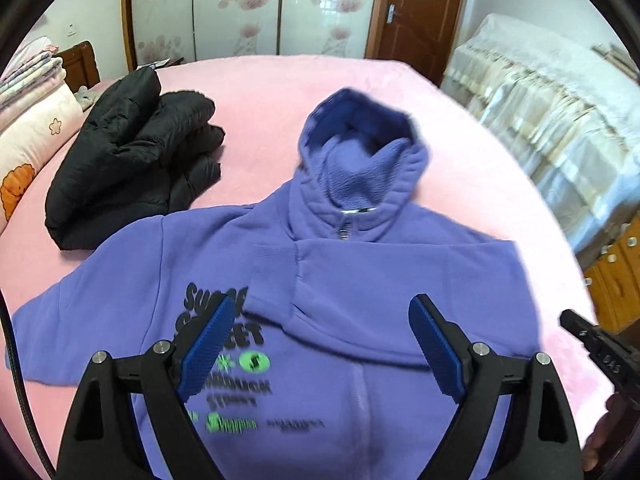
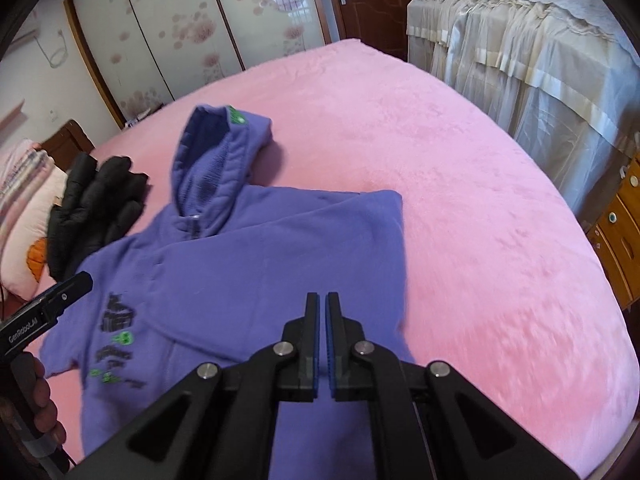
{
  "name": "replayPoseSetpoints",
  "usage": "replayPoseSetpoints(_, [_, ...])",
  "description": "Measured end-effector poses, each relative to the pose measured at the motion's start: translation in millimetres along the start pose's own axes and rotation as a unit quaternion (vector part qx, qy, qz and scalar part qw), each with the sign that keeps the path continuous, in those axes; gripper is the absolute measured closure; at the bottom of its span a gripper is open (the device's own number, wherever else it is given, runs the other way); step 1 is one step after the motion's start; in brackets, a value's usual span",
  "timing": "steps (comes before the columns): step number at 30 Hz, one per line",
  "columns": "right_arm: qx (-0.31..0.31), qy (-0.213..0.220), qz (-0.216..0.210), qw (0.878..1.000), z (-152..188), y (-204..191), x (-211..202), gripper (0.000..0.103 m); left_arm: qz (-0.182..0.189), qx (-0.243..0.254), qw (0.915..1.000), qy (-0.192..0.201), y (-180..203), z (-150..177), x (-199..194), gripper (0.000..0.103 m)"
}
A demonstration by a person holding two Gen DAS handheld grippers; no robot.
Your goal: Fold large clothes
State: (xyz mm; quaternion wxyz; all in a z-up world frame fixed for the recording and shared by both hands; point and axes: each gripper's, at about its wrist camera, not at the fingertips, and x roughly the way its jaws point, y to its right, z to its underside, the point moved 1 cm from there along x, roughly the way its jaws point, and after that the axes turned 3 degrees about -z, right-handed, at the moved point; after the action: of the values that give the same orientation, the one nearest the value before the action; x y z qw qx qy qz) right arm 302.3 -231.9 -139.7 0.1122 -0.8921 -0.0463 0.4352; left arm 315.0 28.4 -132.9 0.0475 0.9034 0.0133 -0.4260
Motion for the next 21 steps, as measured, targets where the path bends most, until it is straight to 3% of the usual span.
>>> replayPoseSetpoints(11, [0.042,0.038,-0.071,0.996,31.9,-21.8,-73.4,0.100,0.032,0.009,0.9987,0.040,-7.7,41.4,-102.2,0.015])
replayPoseSetpoints(21, [-0.001,0.067,-0.107,0.992,56.7,-66.9,-121.8,0.100,0.040,-0.012,0.9972,0.062,-29.8,68.3,-158.5,0.015])
